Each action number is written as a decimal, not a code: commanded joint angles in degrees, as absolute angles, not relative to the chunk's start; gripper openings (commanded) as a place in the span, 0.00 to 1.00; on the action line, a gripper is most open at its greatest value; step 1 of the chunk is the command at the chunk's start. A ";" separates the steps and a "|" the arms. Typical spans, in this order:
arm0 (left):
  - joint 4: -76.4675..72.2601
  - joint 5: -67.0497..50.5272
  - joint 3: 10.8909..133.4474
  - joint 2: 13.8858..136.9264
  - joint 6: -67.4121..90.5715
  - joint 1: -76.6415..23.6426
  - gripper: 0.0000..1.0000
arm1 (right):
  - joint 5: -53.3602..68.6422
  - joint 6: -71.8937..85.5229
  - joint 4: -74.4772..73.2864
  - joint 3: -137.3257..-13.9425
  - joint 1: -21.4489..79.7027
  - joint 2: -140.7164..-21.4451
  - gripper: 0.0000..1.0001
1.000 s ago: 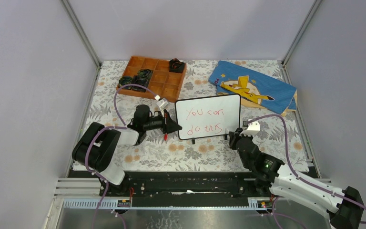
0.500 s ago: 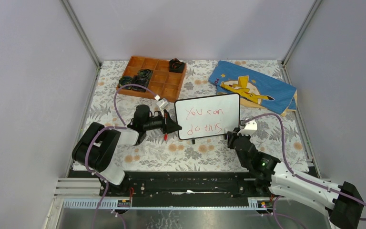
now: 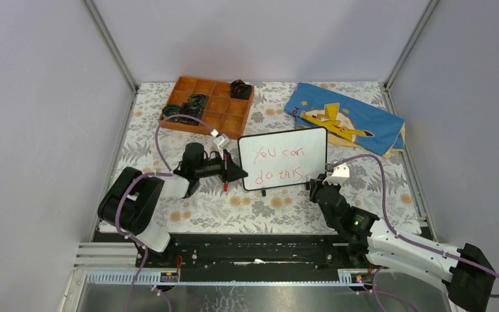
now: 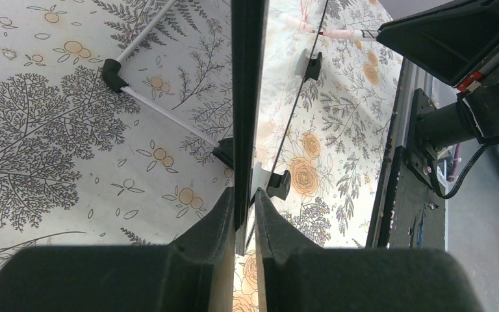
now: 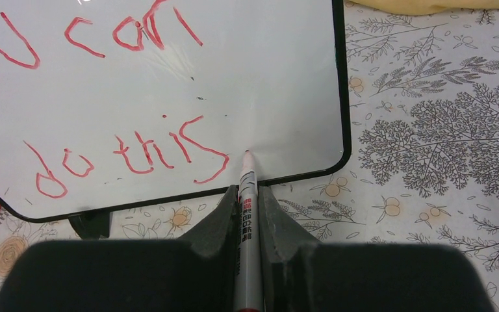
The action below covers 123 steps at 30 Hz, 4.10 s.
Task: Write a sentence on the whiteboard
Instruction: Write a sentence on the whiteboard, then close the whiteboard marker at the center of the board.
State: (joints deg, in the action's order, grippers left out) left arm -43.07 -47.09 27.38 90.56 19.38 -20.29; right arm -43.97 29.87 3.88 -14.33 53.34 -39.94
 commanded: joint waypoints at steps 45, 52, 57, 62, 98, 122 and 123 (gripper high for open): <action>-37.69 -41.81 27.09 89.63 15.64 -20.98 0.28 | -39.34 31.08 -3.27 -18.61 52.73 -31.15 0.00; -37.82 -40.89 26.40 87.82 15.62 -21.00 0.53 | -34.77 29.63 -7.11 -21.77 52.73 -26.21 0.00; -38.37 -39.22 25.04 84.64 16.33 -21.01 0.64 | -31.57 28.33 -7.79 -23.68 52.73 -26.06 0.00; -33.03 -35.16 24.27 79.49 15.23 -21.00 0.82 | -29.76 28.30 -7.41 -24.28 52.71 -25.01 0.00; 27.30 -1.48 42.37 72.20 32.55 -21.70 0.90 | -17.37 21.71 -8.02 -27.53 52.72 -24.26 0.00; 31.09 3.39 54.55 93.38 23.86 -30.01 0.53 | -17.60 20.00 -6.68 -26.82 52.73 -22.80 0.00; 31.03 3.20 54.72 93.58 23.70 -30.05 0.52 | -17.67 19.92 -6.56 -26.79 52.69 -22.83 0.00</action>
State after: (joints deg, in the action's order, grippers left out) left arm 30.37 2.63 52.82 92.58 26.02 -30.06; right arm -16.95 21.23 -9.56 -24.69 53.08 -22.39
